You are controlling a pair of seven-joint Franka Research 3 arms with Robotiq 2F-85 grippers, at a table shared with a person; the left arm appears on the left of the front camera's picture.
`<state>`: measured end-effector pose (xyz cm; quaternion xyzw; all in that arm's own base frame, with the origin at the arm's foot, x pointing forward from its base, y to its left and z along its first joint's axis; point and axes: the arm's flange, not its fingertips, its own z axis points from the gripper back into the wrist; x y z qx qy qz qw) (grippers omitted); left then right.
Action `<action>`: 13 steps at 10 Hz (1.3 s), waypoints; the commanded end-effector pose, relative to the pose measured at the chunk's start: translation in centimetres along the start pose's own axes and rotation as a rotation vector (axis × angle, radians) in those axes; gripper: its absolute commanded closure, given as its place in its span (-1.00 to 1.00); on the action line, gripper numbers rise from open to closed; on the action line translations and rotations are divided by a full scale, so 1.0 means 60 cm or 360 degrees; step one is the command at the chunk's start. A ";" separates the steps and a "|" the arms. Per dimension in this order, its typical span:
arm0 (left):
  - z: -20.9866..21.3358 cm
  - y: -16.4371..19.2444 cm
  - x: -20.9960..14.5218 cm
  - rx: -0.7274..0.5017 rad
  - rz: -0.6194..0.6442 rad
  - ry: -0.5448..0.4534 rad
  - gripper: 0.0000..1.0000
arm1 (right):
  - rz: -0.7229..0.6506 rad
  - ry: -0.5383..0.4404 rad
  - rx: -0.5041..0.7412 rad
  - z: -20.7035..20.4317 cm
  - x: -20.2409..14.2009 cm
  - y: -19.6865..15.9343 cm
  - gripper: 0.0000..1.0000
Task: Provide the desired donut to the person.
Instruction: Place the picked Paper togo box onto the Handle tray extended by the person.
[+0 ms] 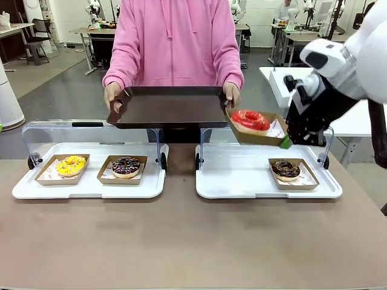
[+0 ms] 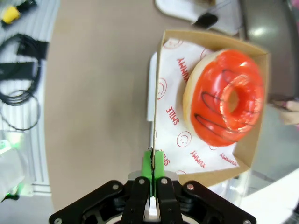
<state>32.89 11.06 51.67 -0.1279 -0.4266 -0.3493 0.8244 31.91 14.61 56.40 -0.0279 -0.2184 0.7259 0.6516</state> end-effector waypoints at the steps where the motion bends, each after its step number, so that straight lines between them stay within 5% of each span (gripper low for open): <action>1: -0.001 0.001 -0.001 -0.0012 0.0005 -0.0013 -1.00 | -0.0096 0.0108 0.0041 0.049 0.107 -0.111 0.96; 4: -0.001 0.001 -0.001 -0.0012 0.0005 -0.0013 -1.00 | -0.0264 0.0310 -0.0095 0.039 0.254 -0.236 0.96; 6: -0.001 0.001 -0.001 -0.0012 0.0005 -0.0013 -1.00 | -0.0248 0.0492 -0.0045 -0.027 0.313 -0.314 0.96; 13: -0.001 0.001 -0.001 -0.0012 0.0005 -0.0013 -1.00 | -0.0054 0.0421 0.0151 -0.252 0.259 -0.393 0.96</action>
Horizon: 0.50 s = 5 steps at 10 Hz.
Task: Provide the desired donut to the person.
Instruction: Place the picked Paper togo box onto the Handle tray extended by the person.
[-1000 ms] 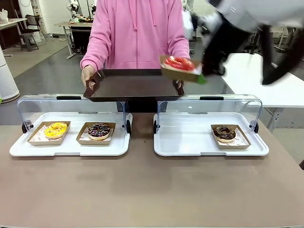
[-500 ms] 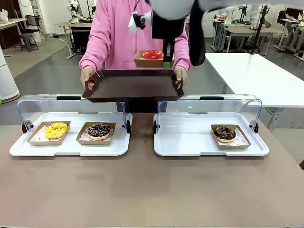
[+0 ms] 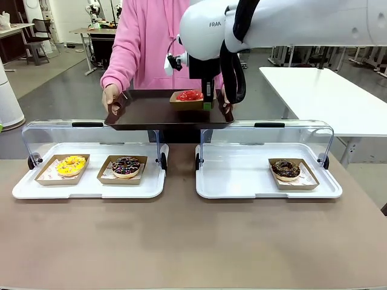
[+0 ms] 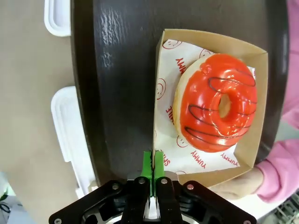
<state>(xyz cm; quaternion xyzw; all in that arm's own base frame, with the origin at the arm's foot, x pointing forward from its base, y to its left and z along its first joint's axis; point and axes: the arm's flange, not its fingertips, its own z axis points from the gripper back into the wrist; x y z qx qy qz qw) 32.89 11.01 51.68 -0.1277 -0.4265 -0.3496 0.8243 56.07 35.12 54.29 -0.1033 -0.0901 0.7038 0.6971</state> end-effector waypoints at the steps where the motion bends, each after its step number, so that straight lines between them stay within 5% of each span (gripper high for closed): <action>1: 0.000 0.002 -0.002 -0.0011 0.0006 -0.0014 -1.00 | 0.0056 -0.0095 -0.0023 -0.002 -0.008 -0.010 0.96; 5: 0.000 0.002 -0.002 -0.0011 0.0006 -0.0014 -1.00 | 0.0028 -0.0161 0.0026 -0.044 -0.022 -0.025 0.96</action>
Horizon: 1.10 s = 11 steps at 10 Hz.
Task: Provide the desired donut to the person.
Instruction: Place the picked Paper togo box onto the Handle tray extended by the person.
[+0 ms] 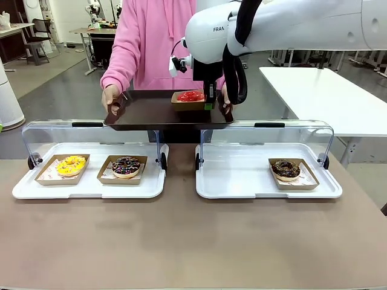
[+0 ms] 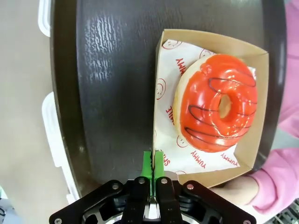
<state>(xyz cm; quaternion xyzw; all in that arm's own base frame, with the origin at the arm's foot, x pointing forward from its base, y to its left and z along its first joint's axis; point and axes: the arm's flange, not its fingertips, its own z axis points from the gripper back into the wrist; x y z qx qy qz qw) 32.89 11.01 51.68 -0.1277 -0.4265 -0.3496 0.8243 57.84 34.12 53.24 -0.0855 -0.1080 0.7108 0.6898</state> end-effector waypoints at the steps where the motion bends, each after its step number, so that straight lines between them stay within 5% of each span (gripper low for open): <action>1: 0.000 0.002 -0.002 -0.0011 0.0006 -0.0014 -1.00 | -0.0018 -0.0100 0.0030 -0.023 -0.012 -0.003 0.96; 2: 0.000 0.002 -0.002 -0.0011 0.0006 -0.0014 -1.00 | -0.0030 -0.0123 0.0033 -0.020 -0.018 -0.002 -0.23; 3: 0.000 0.002 -0.002 -0.0011 0.0006 -0.0014 -1.00 | -0.0023 -0.0142 0.0029 -0.012 -0.023 0.000 -0.21; 4: 0.000 0.002 -0.002 -0.0011 0.0006 -0.0014 -1.00 | -0.0027 -0.0151 0.0034 0.000 -0.030 0.005 -1.00; 5: 0.000 0.002 -0.002 -0.0011 0.0006 -0.0014 -1.00 | -0.0016 -0.0161 0.0070 0.011 -0.036 0.009 -1.00; 6: 0.000 0.002 -0.002 -0.0011 0.0006 -0.0014 -1.00 | -0.0011 -0.0193 0.0085 0.021 -0.043 0.012 -0.48; 8: 0.000 0.002 -0.002 -0.0011 0.0006 -0.0014 -1.00 | -0.0022 -0.0221 0.0164 0.027 -0.048 0.011 -1.00; 11: 0.000 0.002 -0.002 -0.0011 0.0006 -0.0014 -1.00 | -0.0021 -0.0269 0.0202 0.039 -0.050 0.018 -1.00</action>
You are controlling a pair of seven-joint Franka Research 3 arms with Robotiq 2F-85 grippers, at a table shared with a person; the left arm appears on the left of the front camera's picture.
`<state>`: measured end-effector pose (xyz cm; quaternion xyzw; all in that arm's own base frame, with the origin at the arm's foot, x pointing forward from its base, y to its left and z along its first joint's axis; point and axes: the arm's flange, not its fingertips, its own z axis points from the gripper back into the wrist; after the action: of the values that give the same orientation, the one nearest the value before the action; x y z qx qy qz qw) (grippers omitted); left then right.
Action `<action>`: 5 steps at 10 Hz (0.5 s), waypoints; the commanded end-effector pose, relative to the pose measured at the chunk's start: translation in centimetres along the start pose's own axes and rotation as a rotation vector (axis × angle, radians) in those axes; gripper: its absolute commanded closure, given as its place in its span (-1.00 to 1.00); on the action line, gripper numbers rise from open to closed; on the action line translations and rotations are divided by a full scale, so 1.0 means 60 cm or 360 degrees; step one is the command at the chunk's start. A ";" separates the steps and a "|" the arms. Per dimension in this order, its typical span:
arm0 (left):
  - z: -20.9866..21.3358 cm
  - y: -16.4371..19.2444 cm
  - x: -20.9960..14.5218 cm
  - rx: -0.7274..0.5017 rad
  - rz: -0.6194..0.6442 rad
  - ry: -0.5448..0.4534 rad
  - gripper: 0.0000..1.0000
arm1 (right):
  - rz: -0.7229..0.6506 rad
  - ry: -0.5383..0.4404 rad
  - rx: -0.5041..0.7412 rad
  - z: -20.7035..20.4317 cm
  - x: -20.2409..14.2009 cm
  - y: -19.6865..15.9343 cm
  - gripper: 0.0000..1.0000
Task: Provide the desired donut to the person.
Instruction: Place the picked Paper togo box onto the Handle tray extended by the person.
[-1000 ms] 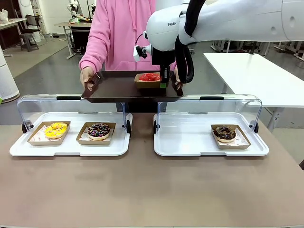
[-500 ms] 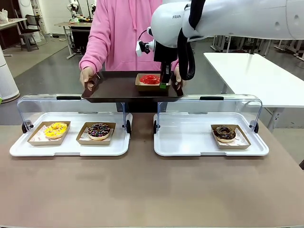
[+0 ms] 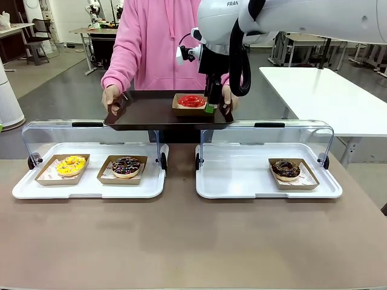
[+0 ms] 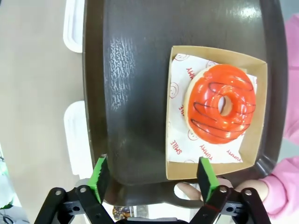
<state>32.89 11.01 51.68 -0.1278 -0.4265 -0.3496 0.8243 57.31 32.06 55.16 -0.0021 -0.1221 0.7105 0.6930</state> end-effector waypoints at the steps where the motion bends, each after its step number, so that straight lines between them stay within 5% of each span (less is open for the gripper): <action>1: 0.000 0.002 -0.002 -0.0011 0.0006 -0.0014 -1.00 | 0.0015 -0.0052 0.0058 0.007 -0.019 0.018 -1.00; 5: 0.000 0.002 -0.002 -0.0011 0.0006 -0.0014 -1.00 | -0.0004 -0.0014 0.0026 0.011 -0.004 0.004 -1.00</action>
<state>32.89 11.01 51.68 -0.1278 -0.4265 -0.3496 0.8243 56.96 31.50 55.92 0.0061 -0.1181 0.7100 0.6942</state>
